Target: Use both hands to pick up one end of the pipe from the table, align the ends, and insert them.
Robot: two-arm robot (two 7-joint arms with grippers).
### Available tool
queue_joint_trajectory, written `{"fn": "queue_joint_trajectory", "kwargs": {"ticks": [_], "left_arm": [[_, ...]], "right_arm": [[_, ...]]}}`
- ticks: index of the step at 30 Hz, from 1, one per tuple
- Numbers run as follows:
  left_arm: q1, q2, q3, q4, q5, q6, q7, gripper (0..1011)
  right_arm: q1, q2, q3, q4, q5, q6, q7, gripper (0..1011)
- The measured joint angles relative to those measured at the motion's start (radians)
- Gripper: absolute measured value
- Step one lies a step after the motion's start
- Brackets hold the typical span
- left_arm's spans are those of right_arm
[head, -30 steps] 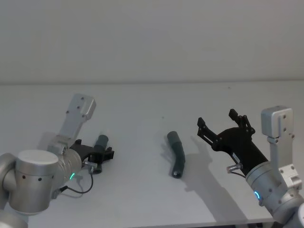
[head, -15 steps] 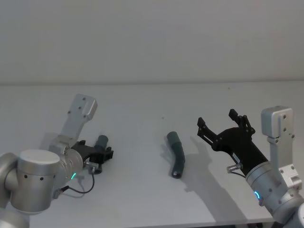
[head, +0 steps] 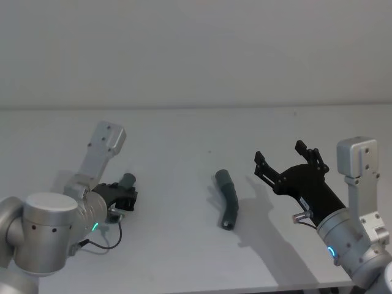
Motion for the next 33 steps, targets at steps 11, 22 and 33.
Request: {"fn": "queue_joint_trajectory", "kwargs": {"ticks": [11, 22, 33], "left_arm": [[-0.001, 0.000, 0.000, 0.001, 0.001, -0.001, -0.001, 322], [-0.001, 0.000, 0.000, 0.002, 0.001, -0.001, -0.001, 322], [-0.001, 0.000, 0.000, 0.002, 0.001, -0.001, -0.001, 322]], "right_arm": [[0.000, 0.000, 0.000, 0.000, 0.000, 0.000, 0.000, 1002], [0.000, 0.001, 0.000, -0.011, 0.001, 0.014, 0.002, 1002], [0.019, 0.017, -0.003, -0.092, 0.034, 0.178, 0.027, 1001]]}}
